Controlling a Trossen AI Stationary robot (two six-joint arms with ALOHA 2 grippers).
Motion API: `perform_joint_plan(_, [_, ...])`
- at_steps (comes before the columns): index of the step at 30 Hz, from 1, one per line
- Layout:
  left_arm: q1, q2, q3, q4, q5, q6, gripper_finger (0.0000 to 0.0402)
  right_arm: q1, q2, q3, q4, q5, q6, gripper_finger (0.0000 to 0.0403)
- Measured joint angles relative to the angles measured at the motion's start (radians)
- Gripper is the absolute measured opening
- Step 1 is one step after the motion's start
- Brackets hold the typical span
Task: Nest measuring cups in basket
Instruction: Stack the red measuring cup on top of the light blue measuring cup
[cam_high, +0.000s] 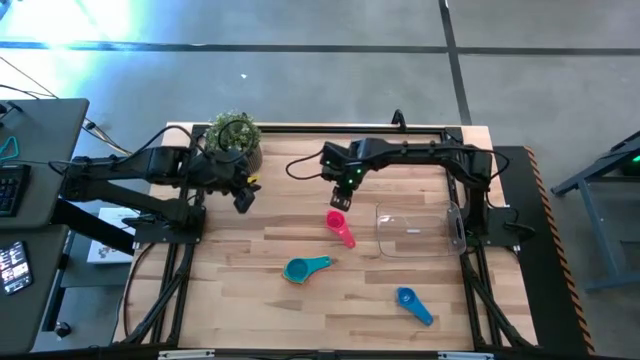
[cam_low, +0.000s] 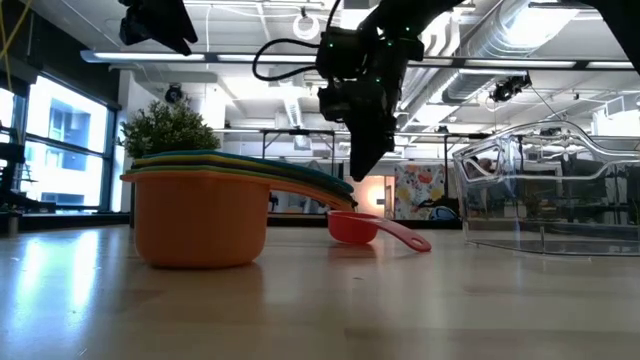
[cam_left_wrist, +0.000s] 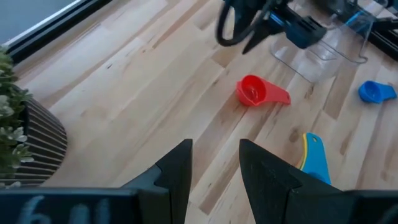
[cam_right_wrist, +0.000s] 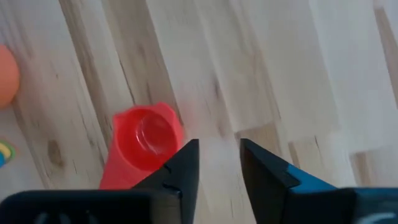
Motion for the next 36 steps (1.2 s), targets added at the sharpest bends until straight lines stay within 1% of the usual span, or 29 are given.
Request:
perform_joint_plan(3, [0.012,0.0,0.0,0.0,-0.002,-0.001,0.0122,0.016,0.0,0.0,0.041,0.0,0.001,0.0128])
perform_joint_plan(6, [0.025,0.0,0.0,0.0,-0.002,-0.002,0.0122,0.034,0.0,0.0,0.062,0.0,-0.002,0.0137])
perform_joint_plan(13, [0.046,0.0,0.0,0.001,-0.003,-0.002,0.0122,0.06,0.009,0.0,0.072,0.006,0.001,0.0138])
perform_joint_plan(24, [0.052,0.0,0.0,0.001,-0.003,-0.002,0.0122,0.097,0.093,0.0,0.035,-0.001,0.002,0.0138])
perform_joint_plan(29, [0.051,0.0,0.0,0.0,-0.003,-0.002,0.0122,0.099,0.125,0.0,0.034,0.029,0.01,0.0138])
perform_joint_plan(32, [0.051,0.0,0.0,0.0,-0.003,-0.002,0.0122,0.099,0.142,0.0,0.033,0.072,0.012,0.0138])
perform_joint_plan(36, [0.051,0.0,0.0,0.0,-0.003,-0.002,0.0122,0.099,0.148,0.0,0.03,0.072,0.013,0.0137])
